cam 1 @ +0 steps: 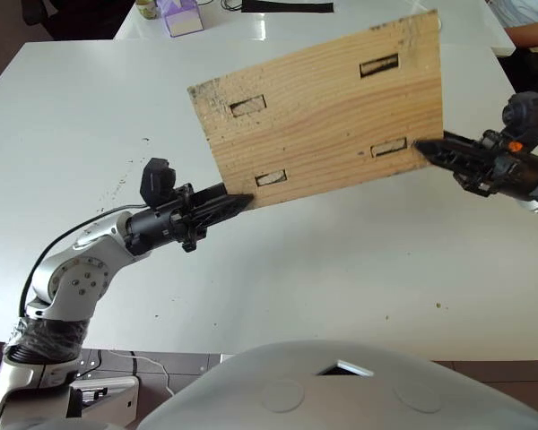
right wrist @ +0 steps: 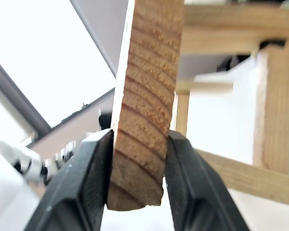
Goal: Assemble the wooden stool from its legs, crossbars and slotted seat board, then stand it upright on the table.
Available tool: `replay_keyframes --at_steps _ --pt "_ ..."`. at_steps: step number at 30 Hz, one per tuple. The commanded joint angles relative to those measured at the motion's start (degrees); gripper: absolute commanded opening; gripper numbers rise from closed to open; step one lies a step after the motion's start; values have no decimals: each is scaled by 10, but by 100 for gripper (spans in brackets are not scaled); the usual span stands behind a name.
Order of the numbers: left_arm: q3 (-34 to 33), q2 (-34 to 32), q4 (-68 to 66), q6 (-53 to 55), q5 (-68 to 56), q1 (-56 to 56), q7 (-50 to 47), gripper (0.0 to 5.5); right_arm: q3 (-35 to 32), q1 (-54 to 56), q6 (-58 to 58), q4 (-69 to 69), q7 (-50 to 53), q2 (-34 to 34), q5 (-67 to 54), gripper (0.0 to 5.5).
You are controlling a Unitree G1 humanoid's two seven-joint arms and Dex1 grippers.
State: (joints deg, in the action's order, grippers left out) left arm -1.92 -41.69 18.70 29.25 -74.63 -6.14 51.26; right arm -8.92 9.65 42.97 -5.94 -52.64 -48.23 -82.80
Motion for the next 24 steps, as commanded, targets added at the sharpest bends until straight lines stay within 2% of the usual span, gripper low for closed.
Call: replay_keyframes --at_steps 1,9,16,20,24 --pt "-60 208 254 -282 -304 98 -678 148 48 -29 -241 -361 539 295 -302 149" --pt "-103 314 196 -326 -266 182 -836 148 42 -22 -287 -356 724 370 -302 148" --pt "-105 411 121 -352 -169 277 -965 142 43 80 -363 -261 897 446 -281 136" --pt "-116 435 79 -366 -143 323 -1029 132 36 125 -397 -216 969 502 -226 131" --pt "-133 451 34 -366 -114 311 -1055 129 27 158 -404 -139 1009 525 -158 130"
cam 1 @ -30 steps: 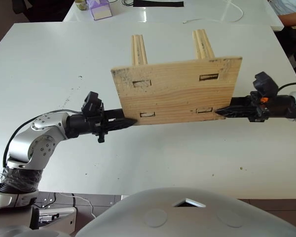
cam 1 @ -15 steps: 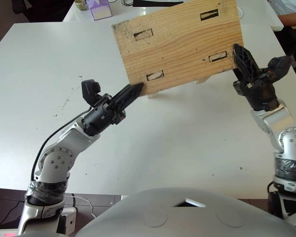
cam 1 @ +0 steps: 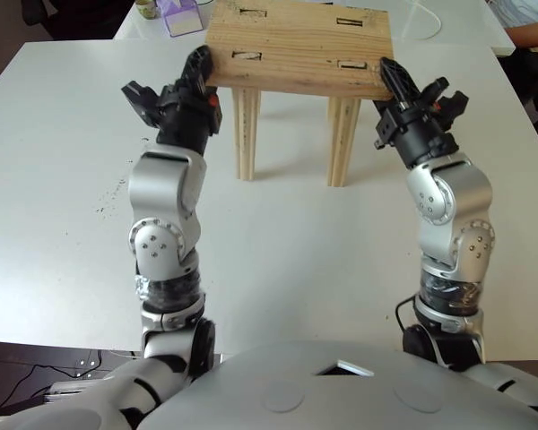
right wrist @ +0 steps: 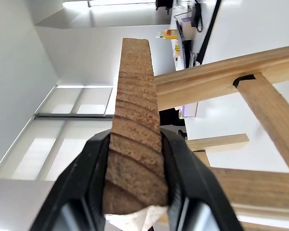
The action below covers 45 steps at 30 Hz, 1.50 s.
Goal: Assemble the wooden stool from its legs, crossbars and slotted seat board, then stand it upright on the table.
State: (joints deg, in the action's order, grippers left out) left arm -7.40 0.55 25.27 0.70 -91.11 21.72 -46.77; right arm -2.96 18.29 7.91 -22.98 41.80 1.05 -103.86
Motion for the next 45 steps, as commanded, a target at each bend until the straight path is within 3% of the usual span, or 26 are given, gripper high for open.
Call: replay_keyframes --at_steps 1,10,11,12,24,29,33,36,39,41,45 --pt "-82 34 -38 -75 58 27 -80 129 -35 75 -53 44 73 37 69 130" --pt "-74 48 -47 9 81 -47 -18 129 -43 56 -6 39 48 45 151 130" --pt "-71 48 -47 19 81 -54 -4 129 -42 51 1 38 37 43 158 167" --pt "-69 47 -47 27 83 -60 12 165 -42 46 7 37 26 43 164 176" --pt "-72 48 -19 71 90 -74 88 358 -62 42 48 34 -70 33 233 358" --pt "-68 10 10 96 131 -76 109 436 -81 61 63 51 -88 1 279 421" --pt "-64 -27 54 116 161 -76 155 436 -84 84 83 66 -132 -34 331 421" --pt "-61 -130 60 158 292 -86 184 436 -51 90 110 83 -159 -98 454 421" --pt "-14 -234 -2 196 545 -112 147 436 40 59 104 138 -173 -191 695 421" --pt "27 -245 -38 180 668 -133 129 436 63 27 81 184 -174 -200 774 421" --pt "52 -204 -90 164 779 -146 76 436 82 11 41 225 -160 -203 883 421"
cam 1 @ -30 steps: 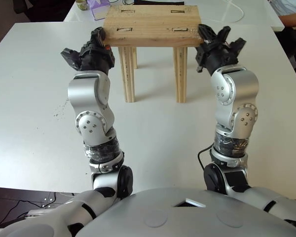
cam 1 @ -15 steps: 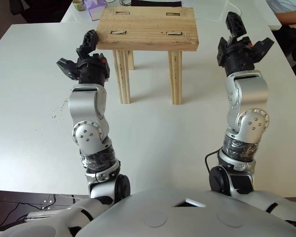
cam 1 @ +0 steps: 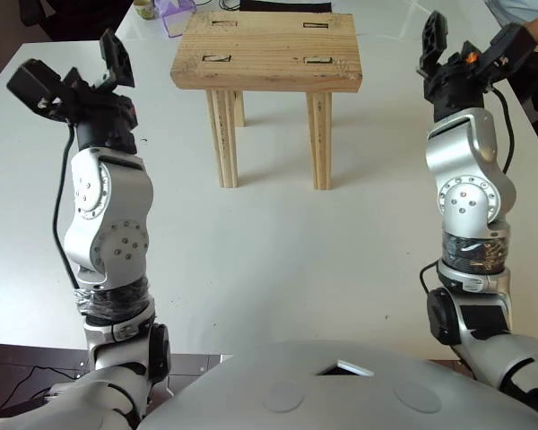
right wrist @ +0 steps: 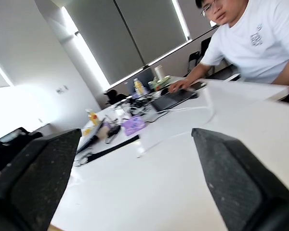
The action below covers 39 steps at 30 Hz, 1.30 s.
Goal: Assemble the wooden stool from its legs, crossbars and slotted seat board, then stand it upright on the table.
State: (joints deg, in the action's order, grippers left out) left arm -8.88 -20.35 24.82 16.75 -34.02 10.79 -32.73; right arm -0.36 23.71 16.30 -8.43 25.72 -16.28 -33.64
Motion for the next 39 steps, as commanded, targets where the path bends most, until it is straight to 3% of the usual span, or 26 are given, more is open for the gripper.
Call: replay_keyframes --at_steps 1,5,10,13,19,28,31,36,39 --pt "68 14 -95 -2 226 -35 -66 436 55 -38 -48 85 2 -26 198 421" --pt "69 38 -99 -20 287 -13 -58 436 52 -5 -74 105 -20 -22 261 421" --pt "59 90 -19 -7 342 -32 -63 366 51 60 -96 137 -90 -5 291 421" --pt "45 115 24 17 352 -41 -49 366 44 83 -84 142 -116 16 288 421" --pt "-5 138 2 77 331 67 -18 366 25 85 -75 108 -101 62 313 421" --pt "-14 112 -83 109 296 250 109 366 -2 97 -81 24 -46 96 395 421" --pt "-16 117 -90 112 299 263 123 363 -10 101 -75 12 -55 94 404 462" --pt "8 118 -102 81 328 271 140 363 -23 135 -97 42 -80 88 399 462" --pt "-3 113 -115 63 328 287 146 363 -26 169 -97 52 -80 100 400 417"
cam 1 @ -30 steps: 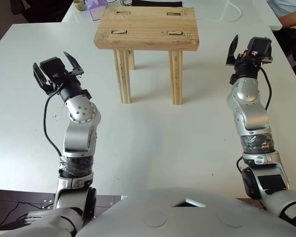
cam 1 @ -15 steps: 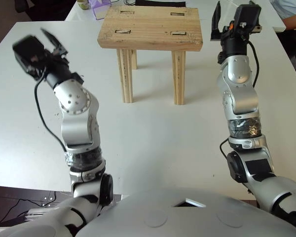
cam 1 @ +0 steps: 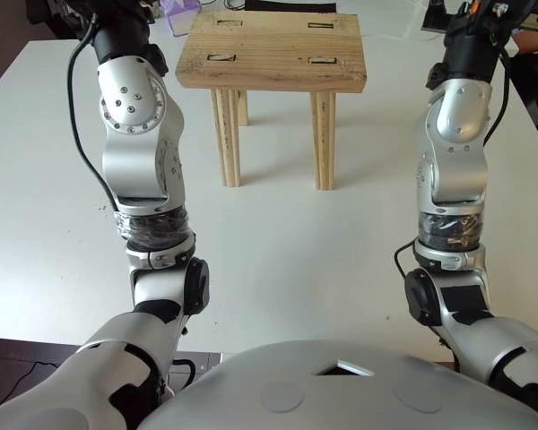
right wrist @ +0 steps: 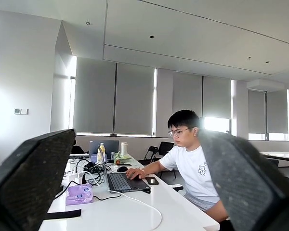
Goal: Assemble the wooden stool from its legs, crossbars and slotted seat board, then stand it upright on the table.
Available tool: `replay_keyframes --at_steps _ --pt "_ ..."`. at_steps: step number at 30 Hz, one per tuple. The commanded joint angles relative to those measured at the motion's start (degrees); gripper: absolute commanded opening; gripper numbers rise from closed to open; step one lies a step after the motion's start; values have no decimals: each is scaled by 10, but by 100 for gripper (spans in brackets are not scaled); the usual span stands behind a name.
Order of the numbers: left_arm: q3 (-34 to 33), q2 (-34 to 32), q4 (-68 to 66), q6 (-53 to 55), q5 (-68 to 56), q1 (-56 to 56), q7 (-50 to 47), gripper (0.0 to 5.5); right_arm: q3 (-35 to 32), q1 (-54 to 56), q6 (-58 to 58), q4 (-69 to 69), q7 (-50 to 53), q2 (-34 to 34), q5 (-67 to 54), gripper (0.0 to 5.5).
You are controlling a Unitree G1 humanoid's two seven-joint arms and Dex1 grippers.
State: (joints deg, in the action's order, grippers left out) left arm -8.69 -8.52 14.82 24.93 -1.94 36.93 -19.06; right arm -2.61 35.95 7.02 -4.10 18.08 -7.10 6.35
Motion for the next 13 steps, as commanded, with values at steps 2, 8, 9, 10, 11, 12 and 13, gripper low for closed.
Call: replay_keyframes --at_steps 2,8,9,10,11,12,13 --pt "-19 -1 -26 -32 6 36 4 363 3 61 -15 11 -2 9 14 383" --pt "-34 21 -1 -42 11 29 -16 363 8 101 -33 40 -32 9 10 383" --pt "-34 26 2 -44 12 28 -20 363 7 105 -35 46 -37 9 7 383" --pt "-34 32 5 -46 12 28 -23 363 5 107 -35 49 -42 9 5 383" --pt "-33 38 5 -48 12 29 -24 363 4 108 -35 51 -45 10 4 383" --pt "-29 43 4 -51 11 31 -23 363 4 107 -35 51 -46 12 4 383" --pt "-25 50 4 -54 12 32 -23 363 4 105 -37 52 -47 15 4 383"
